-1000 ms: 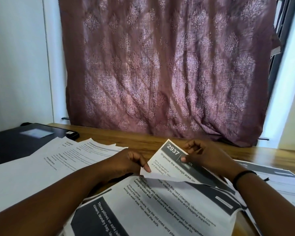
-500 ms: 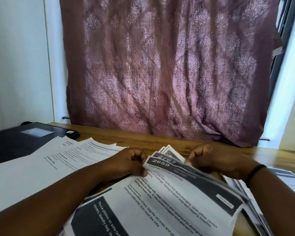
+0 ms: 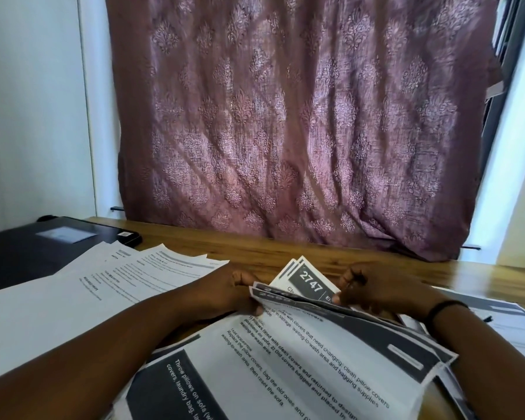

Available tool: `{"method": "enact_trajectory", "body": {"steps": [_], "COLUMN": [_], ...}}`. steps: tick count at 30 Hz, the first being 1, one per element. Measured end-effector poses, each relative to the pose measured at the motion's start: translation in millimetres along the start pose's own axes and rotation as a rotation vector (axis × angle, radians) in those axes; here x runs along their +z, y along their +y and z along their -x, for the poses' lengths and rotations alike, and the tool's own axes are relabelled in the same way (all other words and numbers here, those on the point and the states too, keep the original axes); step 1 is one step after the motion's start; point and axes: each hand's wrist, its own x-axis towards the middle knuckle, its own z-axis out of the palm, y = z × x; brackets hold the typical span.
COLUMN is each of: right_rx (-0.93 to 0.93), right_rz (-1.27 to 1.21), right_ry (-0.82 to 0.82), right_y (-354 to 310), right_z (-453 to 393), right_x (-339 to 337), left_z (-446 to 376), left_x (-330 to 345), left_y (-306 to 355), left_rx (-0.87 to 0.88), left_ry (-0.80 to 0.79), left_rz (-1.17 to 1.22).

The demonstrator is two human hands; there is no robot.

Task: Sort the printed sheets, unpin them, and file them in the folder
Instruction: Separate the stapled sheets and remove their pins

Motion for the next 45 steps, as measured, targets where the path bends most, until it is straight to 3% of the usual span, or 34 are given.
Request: {"method": "enact_trajectory", "body": {"steps": [5,10,16,23,32,41,45], "right_rx": [-0.025,-0.190,-0.158,-0.218,-0.129,-0.273,-0.226], "right_rz": [-0.040,0.130,0.104,-0.151,-0.212,-0.286,-0.331], "right_ry": [0.001,0.030,0.027,0.035,0.173,0.258,0.300], "right_y": [-1,3,13,9,11,-15,-13], "right_z": [-3,-3,-10,-6,-8,3,0], "right_x": [1,-6,-4,-2,-2,-2,0], "left_z": [0,-1,-3,-1,-2,-9,-8], "left_x": [0,0,1,2,2,6,6], "left_y": [0,-3,-3,1,-1,-10,-9], "left_rx": [-0.003,0.005,0.012,-0.022,-0.087,0.055,0.069], "left_ry": [-0.014,0.000,0.021,0.015,0.039,0.158,0.158], "left_rz": [0.053,0.117,0.099,0.104,0.112,0.125,0.053]}}
